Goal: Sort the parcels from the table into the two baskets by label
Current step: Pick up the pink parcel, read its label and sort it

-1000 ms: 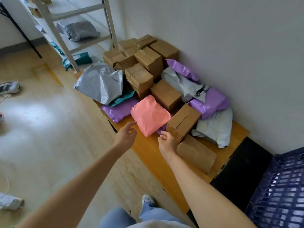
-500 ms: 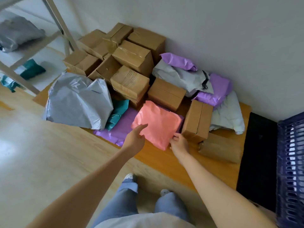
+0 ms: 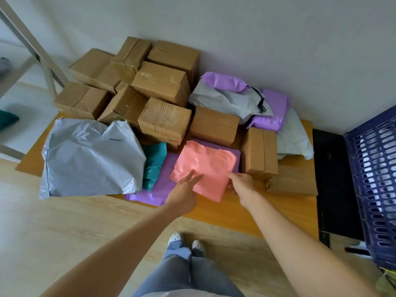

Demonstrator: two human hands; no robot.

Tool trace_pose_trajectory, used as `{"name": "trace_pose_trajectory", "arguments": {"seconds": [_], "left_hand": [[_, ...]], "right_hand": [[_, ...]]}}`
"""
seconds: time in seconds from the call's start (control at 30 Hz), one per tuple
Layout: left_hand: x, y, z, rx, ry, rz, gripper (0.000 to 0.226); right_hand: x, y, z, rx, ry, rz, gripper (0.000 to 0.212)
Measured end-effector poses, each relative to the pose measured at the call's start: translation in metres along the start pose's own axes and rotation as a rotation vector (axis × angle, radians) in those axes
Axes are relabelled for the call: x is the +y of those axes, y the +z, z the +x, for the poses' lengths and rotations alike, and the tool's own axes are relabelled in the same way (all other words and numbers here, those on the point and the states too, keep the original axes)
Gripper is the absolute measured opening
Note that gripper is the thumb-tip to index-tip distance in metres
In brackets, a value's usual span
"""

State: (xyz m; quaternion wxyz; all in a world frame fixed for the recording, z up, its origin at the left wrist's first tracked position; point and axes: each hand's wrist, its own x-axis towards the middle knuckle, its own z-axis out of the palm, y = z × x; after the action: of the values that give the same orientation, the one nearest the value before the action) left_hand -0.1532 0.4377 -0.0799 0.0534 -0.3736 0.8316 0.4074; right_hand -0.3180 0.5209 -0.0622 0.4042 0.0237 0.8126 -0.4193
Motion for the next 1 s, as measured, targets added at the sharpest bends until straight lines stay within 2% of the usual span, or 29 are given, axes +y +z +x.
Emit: {"name": "trace_pose_trajectory", "arguments": {"seconds": [0.17, 0.27, 0.37, 0.53, 0.7, 0.83, 0.9, 1.0], "left_hand": [[0.000, -0.007, -0.004, 0.060, 0.025, -0.023, 0.080], [0.004, -0.012, -0.007, 0.165, 0.077, 0.013, 0.075], [0.017, -0.022, -0.008, 0.274, 0.074, -0.063, 0.069], [0.044, -0.039, -0.010, 0.424, 0.040, -0.142, 0.037], [0.062, -0.052, -0.008, 0.455, 0.006, -0.244, 0.002], [0.070, -0.061, -0.002, 0.484, -0.072, -0.390, 0.027], [0.074, -0.069, 0.000, 0.497, -0.134, -0.494, 0.026], [0.080, -0.086, 0.003, 0.489, -0.158, -0.640, 0.021]], "right_hand": [[-0.017, -0.005, -0.007, -0.044, -0.017, 0.045, 0.015], [-0.031, -0.009, -0.015, -0.093, -0.024, 0.146, 0.015], [-0.049, -0.012, -0.023, -0.163, 0.005, 0.301, 0.013], [-0.081, -0.017, -0.039, -0.246, -0.022, 0.475, 0.009], [-0.104, -0.026, -0.050, -0.351, -0.065, 0.512, 0.018], [-0.112, -0.032, -0.058, -0.386, -0.126, 0.529, 0.013], [-0.114, -0.038, -0.064, -0.403, -0.163, 0.545, 0.012], [-0.117, -0.047, -0.068, -0.313, -0.260, 0.549, 0.007]]}}
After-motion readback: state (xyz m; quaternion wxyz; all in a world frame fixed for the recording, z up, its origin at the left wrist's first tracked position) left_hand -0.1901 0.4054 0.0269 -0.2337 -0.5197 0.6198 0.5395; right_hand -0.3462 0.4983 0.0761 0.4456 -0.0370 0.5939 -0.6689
